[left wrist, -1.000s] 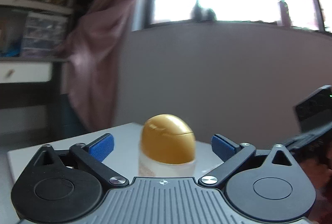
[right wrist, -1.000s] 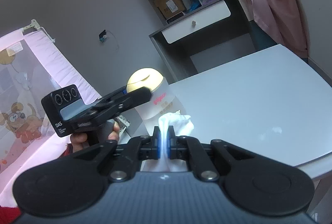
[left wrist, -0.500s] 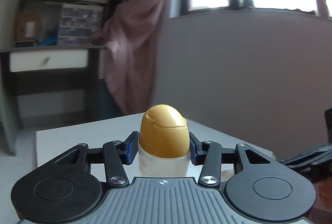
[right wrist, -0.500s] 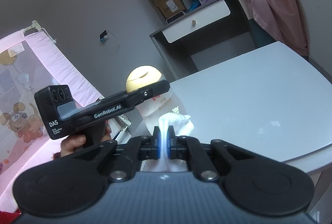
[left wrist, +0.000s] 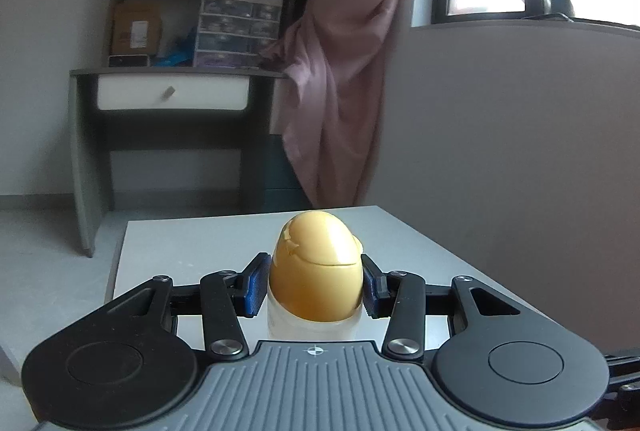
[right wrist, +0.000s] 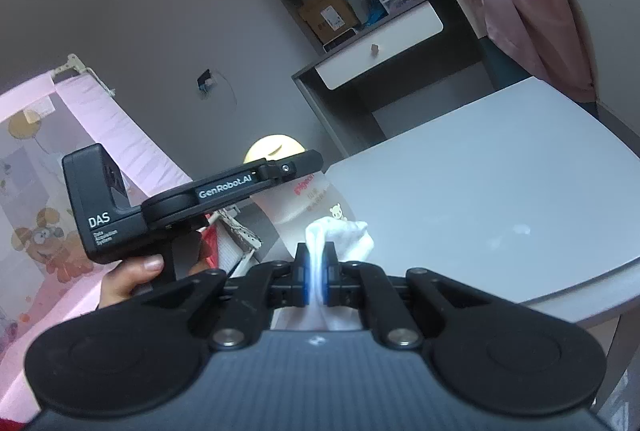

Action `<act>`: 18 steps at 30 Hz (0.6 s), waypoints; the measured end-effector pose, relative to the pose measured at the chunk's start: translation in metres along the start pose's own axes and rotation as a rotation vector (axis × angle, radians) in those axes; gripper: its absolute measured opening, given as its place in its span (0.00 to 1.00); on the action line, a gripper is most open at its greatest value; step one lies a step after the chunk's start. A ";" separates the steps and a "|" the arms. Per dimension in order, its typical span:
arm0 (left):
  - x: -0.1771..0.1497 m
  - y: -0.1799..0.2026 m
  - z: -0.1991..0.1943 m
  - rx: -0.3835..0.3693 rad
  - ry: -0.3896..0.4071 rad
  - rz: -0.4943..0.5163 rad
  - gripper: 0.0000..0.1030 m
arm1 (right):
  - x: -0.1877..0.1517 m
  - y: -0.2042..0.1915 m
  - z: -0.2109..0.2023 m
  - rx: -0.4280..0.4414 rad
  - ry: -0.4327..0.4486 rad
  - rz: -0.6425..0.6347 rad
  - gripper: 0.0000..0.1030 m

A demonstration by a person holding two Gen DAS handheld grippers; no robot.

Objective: Clean container

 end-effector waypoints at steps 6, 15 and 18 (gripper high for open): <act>0.008 -0.004 0.003 0.007 -0.003 0.013 0.44 | -0.001 0.001 -0.004 0.014 0.007 0.012 0.06; 0.016 -0.008 0.008 0.087 -0.008 -0.030 0.44 | -0.001 0.000 -0.002 0.019 0.005 0.015 0.06; 0.018 -0.008 0.008 0.099 -0.003 -0.033 0.44 | -0.002 -0.001 -0.001 0.019 -0.002 0.009 0.06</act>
Point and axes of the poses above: each gripper's, at about its wrist camera, not at the fingertips, and z roughly the way its jaws point, y to its right, x to its top, the point moved 6 cm from there along z, roughly the way its jaws point, and after that the axes turned 5 degrees about z, right-handed, at the moved point
